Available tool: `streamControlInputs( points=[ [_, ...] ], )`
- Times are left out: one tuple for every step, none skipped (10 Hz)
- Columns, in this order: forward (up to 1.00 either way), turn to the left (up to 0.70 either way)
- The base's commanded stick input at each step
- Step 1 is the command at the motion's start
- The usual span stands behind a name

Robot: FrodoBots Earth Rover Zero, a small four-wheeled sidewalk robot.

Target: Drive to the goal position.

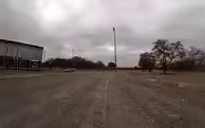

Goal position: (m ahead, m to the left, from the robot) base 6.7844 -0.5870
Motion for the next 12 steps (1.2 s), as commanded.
streamControlInputs(
  points=[
    [0.7, -0.01],
    [0.7, -0.01],
    [0.7, -0.01],
    [0.7, -0.01],
    [0.7, -0.01],
    [0.7, -0.01],
    [0.7, -0.01],
    [0.7, -0.01],
    [0.7, -0.01],
    [0.7, -0.01],
    [0.7, -0.01],
    [0.7, -0.01]
  ],
)
